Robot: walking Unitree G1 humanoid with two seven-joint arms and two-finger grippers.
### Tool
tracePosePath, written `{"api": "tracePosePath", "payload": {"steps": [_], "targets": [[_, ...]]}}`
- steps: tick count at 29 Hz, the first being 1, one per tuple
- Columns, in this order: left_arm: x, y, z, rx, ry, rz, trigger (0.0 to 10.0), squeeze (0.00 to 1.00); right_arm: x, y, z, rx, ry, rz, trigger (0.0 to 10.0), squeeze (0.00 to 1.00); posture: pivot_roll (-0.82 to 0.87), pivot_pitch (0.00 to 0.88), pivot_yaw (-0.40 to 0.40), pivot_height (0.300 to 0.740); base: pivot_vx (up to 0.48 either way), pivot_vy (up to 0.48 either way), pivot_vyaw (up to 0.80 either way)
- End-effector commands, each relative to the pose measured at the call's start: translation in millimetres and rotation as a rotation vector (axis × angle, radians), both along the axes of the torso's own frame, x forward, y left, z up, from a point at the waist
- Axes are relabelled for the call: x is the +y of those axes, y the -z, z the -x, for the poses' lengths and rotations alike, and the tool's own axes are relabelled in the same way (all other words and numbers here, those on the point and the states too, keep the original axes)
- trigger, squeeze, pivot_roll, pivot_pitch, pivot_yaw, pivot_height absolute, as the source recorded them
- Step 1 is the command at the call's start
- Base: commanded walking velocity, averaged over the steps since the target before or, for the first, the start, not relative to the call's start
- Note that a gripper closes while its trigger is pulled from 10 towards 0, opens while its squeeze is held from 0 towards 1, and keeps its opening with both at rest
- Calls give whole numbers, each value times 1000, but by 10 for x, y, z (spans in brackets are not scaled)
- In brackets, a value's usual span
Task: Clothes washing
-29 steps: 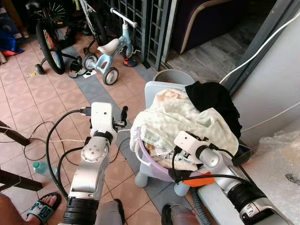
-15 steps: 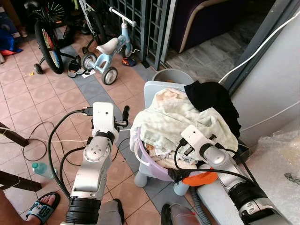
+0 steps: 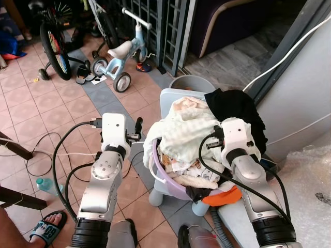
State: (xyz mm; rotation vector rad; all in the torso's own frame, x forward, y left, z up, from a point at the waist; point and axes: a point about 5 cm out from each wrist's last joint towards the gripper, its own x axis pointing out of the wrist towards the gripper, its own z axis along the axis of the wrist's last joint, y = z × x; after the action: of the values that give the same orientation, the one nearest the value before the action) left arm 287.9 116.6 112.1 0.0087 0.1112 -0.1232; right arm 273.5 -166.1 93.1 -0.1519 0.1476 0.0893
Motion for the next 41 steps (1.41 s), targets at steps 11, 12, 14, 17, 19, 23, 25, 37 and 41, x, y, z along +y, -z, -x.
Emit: {"api": "tracePosePath", "payload": {"steps": [11, 12, 14, 17, 19, 23, 25, 37, 41], "targets": [[-62, 5, 39, -5, 24, 1, 10000, 0, 55, -669, -151, -264, -37, -68, 0, 0, -9, 120, -30, 740, 0, 0, 0], [-63, 6, 43, -5, 24, 1, 10000, 0, 60, -662, -153, -261, -39, -68, 0, 0, -8, 119, -31, 740, 0, 0, 0], [-63, 11, 51, -3, 23, -1, 10000, 0, 73, -627, -151, -250, -43, -65, 0, 0, -4, 122, -30, 740, -264, 0, 0], [-48, 26, 59, 1, 22, -4, 10000, 0, 97, -587, -135, -234, -47, -73, 0, 0, -2, 118, -29, 740, -271, 0, 0], [-37, 35, 60, 4, 21, -8, 10000, 0, 124, -580, -129, -235, -50, -78, 0, 0, -3, 112, -23, 740, -283, 0, 0], [-38, 35, 42, 3, 26, -10, 10000, 0, 162, -591, -142, -241, -58, -82, 0, 0, -9, 104, -19, 740, -298, 0, 0], [-51, 29, 24, 0, 31, -11, 10000, 0, 180, -610, -154, -251, -65, -85, 0, 0, -12, 102, -16, 740, -311, 0, 0], [-117, 58, 54, 13, 44, 4, 10000, 0, 116, -654, -234, -274, -25, -54, 0, 0, -16, 110, -11, 740, -250, 0, 0], [-107, 40, 32, 2, 44, 10, 10000, 0, 104, -674, -239, -292, -8, -56, 0, 0, -20, 106, -10, 740, 0, 0, 0]]}}
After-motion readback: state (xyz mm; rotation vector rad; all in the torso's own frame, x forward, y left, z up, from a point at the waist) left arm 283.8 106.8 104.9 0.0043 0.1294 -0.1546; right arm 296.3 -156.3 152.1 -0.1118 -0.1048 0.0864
